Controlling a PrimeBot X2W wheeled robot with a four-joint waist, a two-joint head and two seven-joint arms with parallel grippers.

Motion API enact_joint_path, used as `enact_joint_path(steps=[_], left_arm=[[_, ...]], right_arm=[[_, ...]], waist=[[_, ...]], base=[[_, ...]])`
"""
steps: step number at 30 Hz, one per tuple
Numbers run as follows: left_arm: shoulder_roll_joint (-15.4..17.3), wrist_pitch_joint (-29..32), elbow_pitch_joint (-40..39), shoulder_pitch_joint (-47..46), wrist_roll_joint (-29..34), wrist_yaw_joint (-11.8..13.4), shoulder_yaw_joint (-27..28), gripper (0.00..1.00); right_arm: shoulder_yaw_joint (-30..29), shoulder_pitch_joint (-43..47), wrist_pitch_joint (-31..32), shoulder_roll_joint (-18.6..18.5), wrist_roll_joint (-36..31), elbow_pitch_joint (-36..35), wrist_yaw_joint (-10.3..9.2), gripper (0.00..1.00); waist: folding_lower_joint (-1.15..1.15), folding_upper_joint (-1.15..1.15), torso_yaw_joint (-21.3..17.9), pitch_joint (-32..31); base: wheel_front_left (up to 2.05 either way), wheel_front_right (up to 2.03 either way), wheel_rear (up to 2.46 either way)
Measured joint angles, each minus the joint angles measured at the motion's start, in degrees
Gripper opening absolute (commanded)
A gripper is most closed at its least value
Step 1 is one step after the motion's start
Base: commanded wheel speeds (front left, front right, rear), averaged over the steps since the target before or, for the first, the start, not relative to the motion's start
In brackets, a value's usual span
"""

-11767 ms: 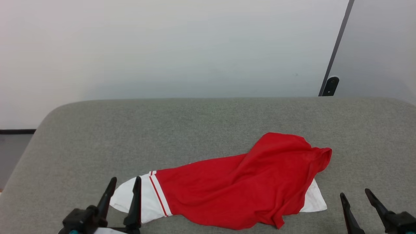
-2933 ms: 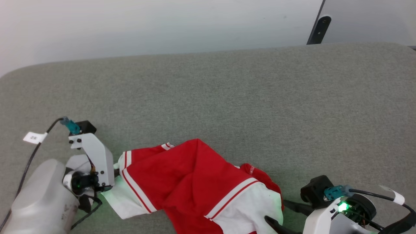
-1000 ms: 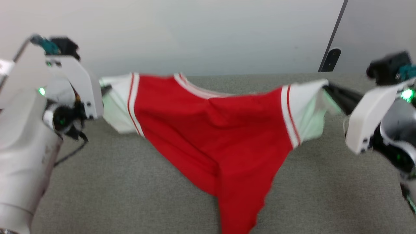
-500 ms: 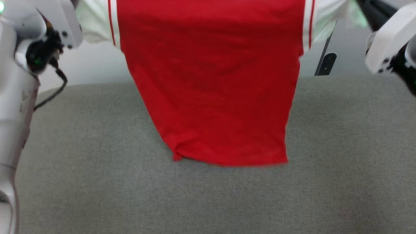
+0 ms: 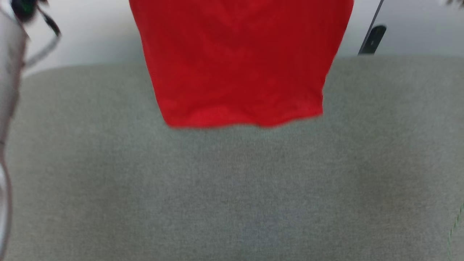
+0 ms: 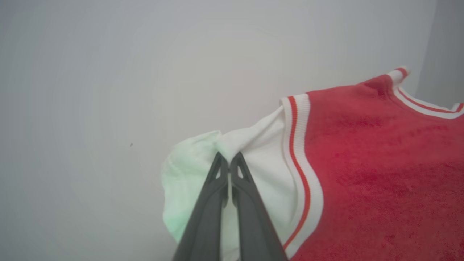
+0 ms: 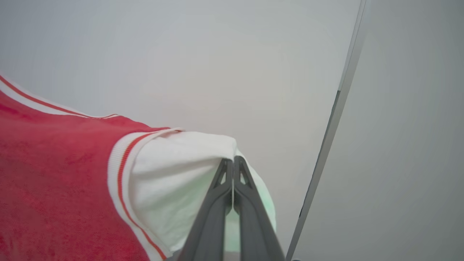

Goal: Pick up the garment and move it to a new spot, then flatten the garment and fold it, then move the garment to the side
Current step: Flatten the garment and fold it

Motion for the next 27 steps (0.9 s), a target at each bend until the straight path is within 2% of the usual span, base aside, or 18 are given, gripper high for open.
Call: enact_joint_path(steps=[8,13,16,18,21,24,27], left_arm=[[-1.47,-8.46,2.33,-17.68,6.54,1.68,-2.07,0.0],[-4.1,-12.68,4.16,-27.05,7.98,2.07,-2.31,0.0],[-5.56,-15.53,5.19,-31.51,8.24,2.04,-2.25,0.0],[-6.04,-17.26,6.0,-33.78,8.69,2.02,-2.22,0.0],[-6.95,-19.07,7.25,-35.92,8.21,1.72,-1.7,0.0],[-7.58,-20.28,8.59,-36.02,7.9,1.09,-1.67,0.0],[-8.26,-21.02,9.72,-33.24,7.59,0.1,-1.97,0.0]], right_arm=[[-3.6,-15.72,-13.9,1.92,-7.36,8.86,0.0,0.0],[-8.25,-24.09,-20.52,2.75,-13.58,13.94,0.0,0.0],[-12.84,-27.27,-21.34,2.7,-18.35,14.27,0.0,0.0],[-17.2,-27.94,-21.4,2.93,-21.64,11.37,0.0,0.0],[-22.19,-27.67,-21.43,5.2,-26.65,6.93,0.0,0.0],[-24.49,-25.26,-21.54,8.48,-29.37,5.25,0.0,0.0],[-23.74,-22.48,-21.54,10.26,-29.95,6.45,0.0,0.0]], waist=[[0.0,0.0,-0.07,10.51],[0.0,0.0,0.08,18.15],[0.0,0.0,0.32,22.71],[0.0,0.0,0.56,25.6],[0.0,0.0,1.03,29.54],[0.0,0.0,1.63,32.78],[0.0,0.0,2.45,34.86]], base=[[0.0,0.0,0.0],[0.0,0.0,0.0],[0.0,0.0,0.0],[0.0,0.0,0.0],[0.0,0.0,0.0],[0.0,0.0,0.0],[0.0,0.0,0.0]])
